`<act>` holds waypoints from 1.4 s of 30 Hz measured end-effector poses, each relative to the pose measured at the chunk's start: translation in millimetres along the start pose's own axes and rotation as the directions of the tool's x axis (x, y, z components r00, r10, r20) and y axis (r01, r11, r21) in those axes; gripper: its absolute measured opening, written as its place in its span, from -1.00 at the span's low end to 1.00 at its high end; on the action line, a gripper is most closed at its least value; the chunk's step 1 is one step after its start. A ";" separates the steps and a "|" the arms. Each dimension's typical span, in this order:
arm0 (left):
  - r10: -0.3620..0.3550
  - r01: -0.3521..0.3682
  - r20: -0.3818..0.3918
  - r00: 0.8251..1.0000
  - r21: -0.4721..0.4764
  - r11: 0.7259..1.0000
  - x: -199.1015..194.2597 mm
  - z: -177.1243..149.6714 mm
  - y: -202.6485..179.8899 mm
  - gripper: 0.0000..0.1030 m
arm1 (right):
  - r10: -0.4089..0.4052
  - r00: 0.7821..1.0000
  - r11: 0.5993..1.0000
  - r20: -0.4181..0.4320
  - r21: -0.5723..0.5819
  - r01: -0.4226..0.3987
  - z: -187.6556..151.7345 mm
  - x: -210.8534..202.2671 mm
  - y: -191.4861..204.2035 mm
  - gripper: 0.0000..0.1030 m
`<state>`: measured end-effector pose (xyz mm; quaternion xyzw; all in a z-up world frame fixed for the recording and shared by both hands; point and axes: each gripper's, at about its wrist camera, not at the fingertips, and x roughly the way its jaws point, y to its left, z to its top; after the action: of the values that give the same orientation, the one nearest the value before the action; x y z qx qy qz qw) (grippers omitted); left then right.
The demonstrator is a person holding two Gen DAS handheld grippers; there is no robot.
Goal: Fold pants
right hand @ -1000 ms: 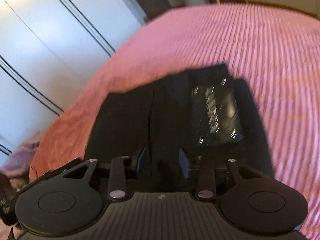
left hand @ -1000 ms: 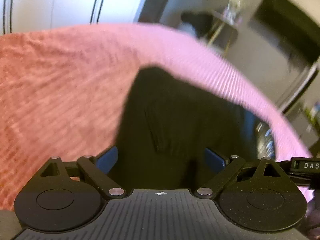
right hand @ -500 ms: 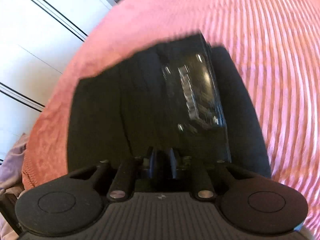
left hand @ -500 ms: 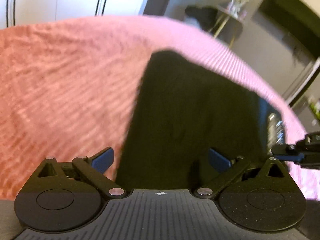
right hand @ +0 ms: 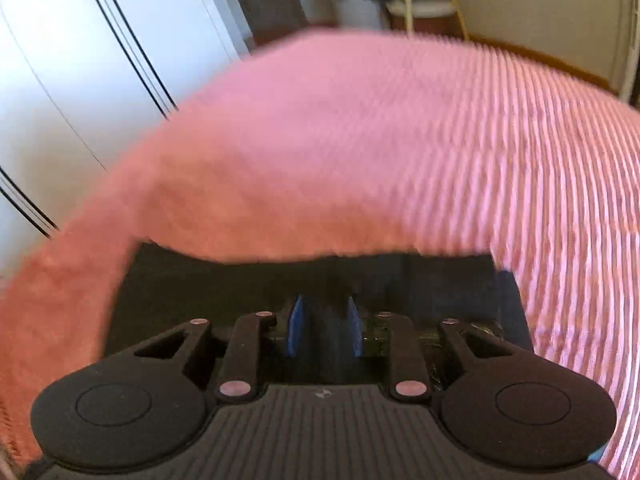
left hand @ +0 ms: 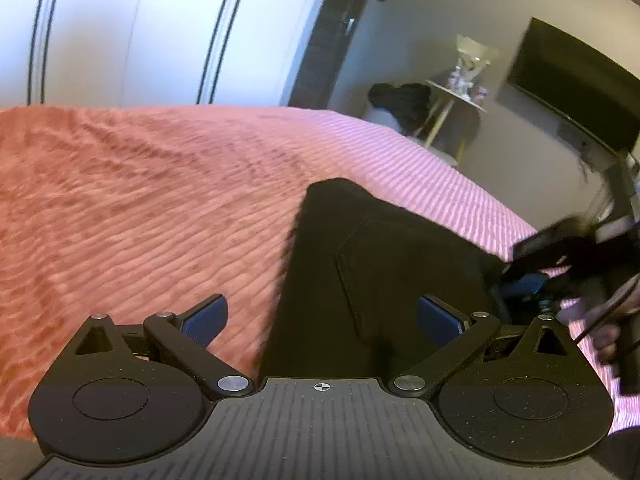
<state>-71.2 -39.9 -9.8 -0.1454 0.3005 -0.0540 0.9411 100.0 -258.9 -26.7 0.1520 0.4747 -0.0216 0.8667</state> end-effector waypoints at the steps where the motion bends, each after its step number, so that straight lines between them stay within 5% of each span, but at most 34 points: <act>1: -0.004 0.004 -0.006 1.000 0.015 1.000 -0.5 -1.1 -1.6 1.00 | 0.009 1.000 1.000 0.001 -0.014 -0.009 -2.4 7.4 -4.7 -0.54; 4: 0.015 -0.013 -0.035 0.999 0.056 0.998 11.3 -3.8 -6.3 1.00 | 0.036 0.999 0.999 0.030 -0.022 -0.036 -6.8 11.9 -12.1 -0.52; 7: 0.009 -0.012 0.039 0.999 0.079 0.997 6.5 -3.6 -12.8 1.00 | 0.078 0.996 0.997 0.054 0.019 -0.079 -16.7 -7.9 -13.1 -0.43; 10: -0.031 0.021 0.103 0.994 0.088 0.996 -4.1 -4.2 -15.3 1.00 | 0.209 0.978 0.976 -0.009 0.067 -0.208 -39.5 -43.6 -17.0 -0.01; 14: -0.057 0.045 0.119 0.991 0.100 0.994 -4.5 -5.3 -22.4 1.00 | 0.227 0.968 0.972 -0.111 0.093 -0.217 -75.1 -61.4 -25.3 -0.01; 23: -0.167 0.161 0.026 0.986 0.156 0.974 6.8 -14.6 -40.7 1.00 | 0.226 0.966 0.965 -0.123 0.161 -0.205 -84.3 -70.1 -35.7 -0.07; 29: -0.154 0.169 -0.087 0.984 0.212 0.963 26.5 -23.2 -47.1 1.00 | 0.256 0.955 0.958 -0.153 0.174 -0.229 -84.4 -61.4 -49.7 -0.19; 32: -0.135 0.153 -0.081 0.988 0.278 0.948 25.4 -27.9 -53.6 1.00 | 0.261 0.953 0.955 -0.154 0.188 -0.232 -81.8 -59.4 -49.3 -0.19; 37: -0.169 0.168 0.004 0.986 0.080 0.983 8.2 -9.1 -23.0 1.00 | 0.308 0.946 0.934 -0.104 0.223 -0.280 -74.9 -79.0 -67.2 -0.10; 39: -0.138 0.139 0.026 0.990 -0.047 0.989 6.6 -0.1 0.5 1.00 | 0.320 0.946 0.924 -0.058 0.239 -0.298 -70.9 -91.9 -82.5 0.08; 40: -0.114 0.116 0.016 0.993 -0.110 0.987 9.7 3.7 13.0 1.00 | 0.289 0.957 0.934 -0.035 0.231 -0.274 -67.1 -97.1 -90.4 0.36; 42: -0.103 0.091 -0.044 0.994 -0.220 0.971 21.4 9.2 35.5 1.00 | 0.199 0.980 0.959 -0.008 0.210 -0.193 -60.3 -103.7 -106.7 0.51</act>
<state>-48.0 -7.9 -25.3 -0.2603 0.3228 -0.0707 0.9072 -25.4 -354.5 3.0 0.2882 0.4650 0.0169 0.8369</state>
